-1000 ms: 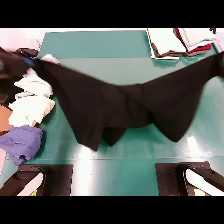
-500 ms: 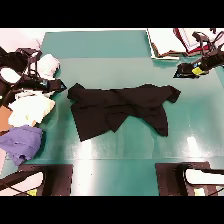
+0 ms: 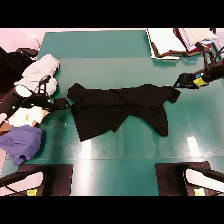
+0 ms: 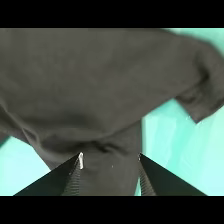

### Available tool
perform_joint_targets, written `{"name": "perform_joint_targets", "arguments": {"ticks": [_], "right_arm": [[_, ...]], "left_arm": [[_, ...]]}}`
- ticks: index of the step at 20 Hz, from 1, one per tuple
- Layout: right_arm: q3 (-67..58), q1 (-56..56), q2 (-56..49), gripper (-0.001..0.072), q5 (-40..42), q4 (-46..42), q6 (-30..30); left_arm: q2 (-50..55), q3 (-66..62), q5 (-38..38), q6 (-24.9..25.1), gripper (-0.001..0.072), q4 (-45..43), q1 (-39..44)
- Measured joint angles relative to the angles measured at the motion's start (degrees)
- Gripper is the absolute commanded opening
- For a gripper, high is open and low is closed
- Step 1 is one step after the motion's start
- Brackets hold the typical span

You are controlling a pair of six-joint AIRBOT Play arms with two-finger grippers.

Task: Fold the shirts.

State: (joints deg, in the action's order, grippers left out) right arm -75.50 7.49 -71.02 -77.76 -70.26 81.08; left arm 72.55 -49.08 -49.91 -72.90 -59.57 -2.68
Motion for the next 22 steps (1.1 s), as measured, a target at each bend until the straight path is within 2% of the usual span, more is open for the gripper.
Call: {"name": "perform_joint_targets", "arguments": {"ticks": [3, 4, 7, 11, 12, 13, 16, 20, 22], "right_arm": [[3.0, -0.8, 1.6, 0.0405, 0.8, 0.2, -0.1], [3.5, -0.9, 1.9, 0.0405, 0.8, 0.2, -0.1], [4.3, -1.0, 2.4, 0.0405, 0.9, 0.2, -0.2], [8.7, 2.0, 3.8, 0.0407, -0.5, 0.1, -0.2], [11.3, 3.5, 4.6, 0.0442, -1.0, 0.1, -0.2], [14.2, 5.1, 5.3, 0.0534, -1.2, 0.1, -0.2], [24.6, 9.6, 6.5, 0.0529, -2.0, 0.2, -0.2], [35.7, 10.1, 5.4, 0.0499, -0.1, 3.4, -0.2], [38.8, 8.2, 4.3, 0.0444, 1.5, 6.1, -0.2]], "left_arm": [[2.1, 1.7, 4.5, 0.9, 0.0565, 2.5, 3.8], [2.7, 2.0, 5.6, 0.9, 0.0481, 3.4, 4.7], [3.8, 2.0, 7.5, 1.2, 0.0033, 4.1, 6.4], [4.1, -2.6, 4.6, 1.0, 0.0028, 4.0, 6.9], [4.1, -4.2, 3.3, 1.0, 0.0028, 3.7, 7.0], [4.1, -5.8, 1.8, 1.0, 0.0028, 3.5, 7.1], [4.1, -9.2, -0.7, 1.0, 0.0028, 3.3, 7.1], [4.1, -10.9, -2.4, 1.0, 0.0028, 3.5, 7.1], [4.1, -11.1, -2.9, 1.0, 0.0028, 3.5, 7.1]]}}
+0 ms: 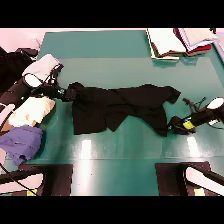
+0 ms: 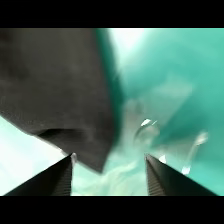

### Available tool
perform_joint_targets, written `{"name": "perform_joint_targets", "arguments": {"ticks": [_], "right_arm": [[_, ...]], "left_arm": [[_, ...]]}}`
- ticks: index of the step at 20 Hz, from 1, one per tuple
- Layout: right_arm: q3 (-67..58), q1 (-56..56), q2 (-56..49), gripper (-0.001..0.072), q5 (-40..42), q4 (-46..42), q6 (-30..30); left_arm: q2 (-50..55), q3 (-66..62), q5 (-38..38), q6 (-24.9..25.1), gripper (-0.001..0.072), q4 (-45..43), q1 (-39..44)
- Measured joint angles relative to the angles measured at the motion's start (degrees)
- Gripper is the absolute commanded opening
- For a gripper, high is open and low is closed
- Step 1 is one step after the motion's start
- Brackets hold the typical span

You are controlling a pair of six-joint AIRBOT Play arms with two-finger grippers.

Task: Fold the shirts.

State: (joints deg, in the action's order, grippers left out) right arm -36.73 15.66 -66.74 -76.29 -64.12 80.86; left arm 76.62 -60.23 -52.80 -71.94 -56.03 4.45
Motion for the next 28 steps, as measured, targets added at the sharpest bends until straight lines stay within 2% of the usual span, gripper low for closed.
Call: {"name": "perform_joint_targets", "arguments": {"ticks": [1, 3, 4, 5, 9, 12, 19, 24, 28], "right_arm": [[0.9, -1.2, -0.5, 0.0421, 0.6, 1.6, 0.0], [2.1, -3.7, -1.2, 0.0207, 3.3, 3.0, 0.0], [2.5, -5.0, -1.4, 0.0072, 5.0, 3.7, -0.1], [2.8, -6.1, -1.2, 0.0013, 6.9, 3.8, -0.2], [1.6, -8.2, 4.3, 0.0013, 12.2, 2.4, -0.4], [-6.3, -7.3, 11.1, 0.0013, 10.0, 3.5, -0.4], [-43.4, 0.7, 21.7, 0.0012, 4.7, 4.1, -0.4], [-71.0, 8.0, 18.4, 0.0011, -4.5, 4.2, -0.4], [-84.1, 11.9, 13.8, 0.0011, -10.1, 4.3, -0.2]], "left_arm": [[0.0, -0.1, -0.2, 0.0, 0.0028, 0.0, 0.0], [0.0, -0.2, -0.4, 0.0, 0.0028, 0.1, 0.0], [0.0, -0.2, -0.5, 0.0, 0.0027, 0.1, 0.0], [-0.1, -0.3, -0.6, -0.1, 0.0027, 0.1, 0.0], [-4.0, -1.2, -1.1, -0.4, 0.0027, -0.3, 0.0], [-10.9, -5.7, -3.1, -1.0, 0.0028, -1.4, 0.0], [-27.9, -31.3, -3.8, -3.5, 0.0027, -3.3, 0.1], [-31.7, -51.2, -3.2, -8.4, 0.0025, -8.9, 0.0], [-32.1, -55.9, -3.7, -12.2, 0.0027, -14.2, 0.0]]}}
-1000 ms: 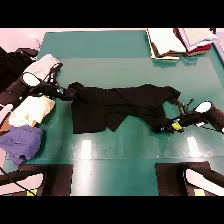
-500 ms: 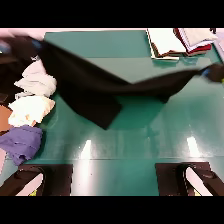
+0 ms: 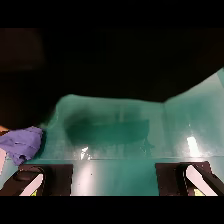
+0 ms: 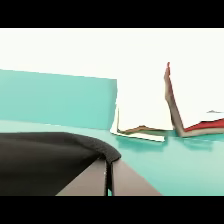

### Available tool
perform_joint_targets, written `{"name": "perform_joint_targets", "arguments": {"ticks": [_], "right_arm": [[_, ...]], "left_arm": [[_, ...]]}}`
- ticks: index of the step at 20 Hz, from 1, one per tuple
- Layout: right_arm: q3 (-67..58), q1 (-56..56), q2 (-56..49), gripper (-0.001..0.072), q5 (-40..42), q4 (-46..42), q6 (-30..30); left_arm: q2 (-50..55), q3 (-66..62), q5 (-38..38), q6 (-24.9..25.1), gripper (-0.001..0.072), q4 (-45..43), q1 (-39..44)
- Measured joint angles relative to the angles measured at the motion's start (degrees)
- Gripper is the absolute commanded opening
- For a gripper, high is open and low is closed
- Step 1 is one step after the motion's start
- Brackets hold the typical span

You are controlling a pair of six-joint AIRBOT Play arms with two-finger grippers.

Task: Fold the shirts.

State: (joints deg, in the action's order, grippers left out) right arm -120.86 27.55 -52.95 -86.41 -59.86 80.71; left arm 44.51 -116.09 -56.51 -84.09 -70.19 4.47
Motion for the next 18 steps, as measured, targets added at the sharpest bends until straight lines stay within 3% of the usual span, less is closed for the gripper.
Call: {"name": "perform_joint_targets", "arguments": {"ticks": [5, 11, 18], "right_arm": [[7.0, -1.9, -2.9, 0.001, -1.2, -2.0, 0.2], [21.3, -13.0, -15.5, 0.0011, -1.6, -14.9, 0.6], [25.3, -16.4, -34.6, 0.001, 4.8, -16.9, 0.9]], "left_arm": [[7.0, 7.9, -4.8, -3.6, 0.0028, -3.2, 0.0], [26.5, 18.6, -7.9, -5.4, 0.0028, -2.9, 0.1], [45.9, 21.1, -4.3, -1.3, 0.0028, -1.7, 0.1]]}}
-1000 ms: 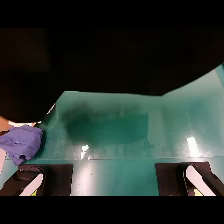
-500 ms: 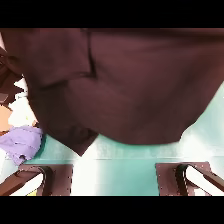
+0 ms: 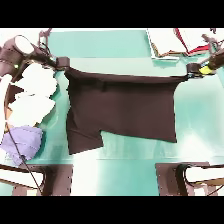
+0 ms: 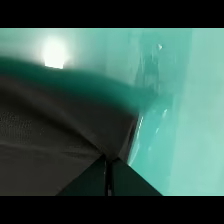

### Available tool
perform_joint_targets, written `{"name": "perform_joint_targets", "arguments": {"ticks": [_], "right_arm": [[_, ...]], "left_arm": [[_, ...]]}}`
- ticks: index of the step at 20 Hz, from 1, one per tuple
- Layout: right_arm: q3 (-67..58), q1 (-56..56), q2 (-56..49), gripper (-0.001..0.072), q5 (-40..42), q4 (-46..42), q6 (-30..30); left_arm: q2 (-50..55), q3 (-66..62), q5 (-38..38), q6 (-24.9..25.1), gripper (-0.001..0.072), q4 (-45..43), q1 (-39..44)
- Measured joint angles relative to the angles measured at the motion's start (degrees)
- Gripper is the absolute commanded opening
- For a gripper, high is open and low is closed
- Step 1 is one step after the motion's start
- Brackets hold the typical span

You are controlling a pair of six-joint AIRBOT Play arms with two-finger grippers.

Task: Fold the shirts.

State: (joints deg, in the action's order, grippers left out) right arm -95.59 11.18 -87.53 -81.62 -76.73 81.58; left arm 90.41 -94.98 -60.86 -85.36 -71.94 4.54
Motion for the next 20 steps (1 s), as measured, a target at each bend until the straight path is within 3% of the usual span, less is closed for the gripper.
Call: {"name": "perform_joint_targets", "arguments": {"ticks": [5, 11, 12, 13, 14, 20], "right_arm": [[-3.5, -0.3, -5.7, 0.0011, 2.3, 2.5, 0.1], [5.7, -0.5, -3.3, 0.0014, 4.3, 1.9, 0.1], [7.9, -0.5, -2.7, 0.0039, 5.2, 2.1, 0.0], [9.8, -0.5, -2.2, 0.0286, 6.0, 2.4, 0.0], [11.7, -0.4, -1.6, 0.0386, 7.0, 3.1, 0.0], [16.7, 1.2, 3.9, 0.0386, 8.3, 9.8, -0.7]], "left_arm": [[3.5, 0.3, 0.5, 3.3, 0.0028, 0.6, -1.0], [4.3, 7.1, -3.3, 6.8, 0.0029, 1.3, -1.9], [4.4, 8.5, -3.2, 7.0, 0.0057, 1.5, -2.0], [4.4, 9.6, -3.0, 7.3, 0.0379, 1.5, -2.0], [4.4, 10.4, -2.8, 7.3, 0.0548, 1.7, -2.0], [-1.4, 13.4, -8.3, 6.3, 0.0547, 1.8, -6.1]]}}
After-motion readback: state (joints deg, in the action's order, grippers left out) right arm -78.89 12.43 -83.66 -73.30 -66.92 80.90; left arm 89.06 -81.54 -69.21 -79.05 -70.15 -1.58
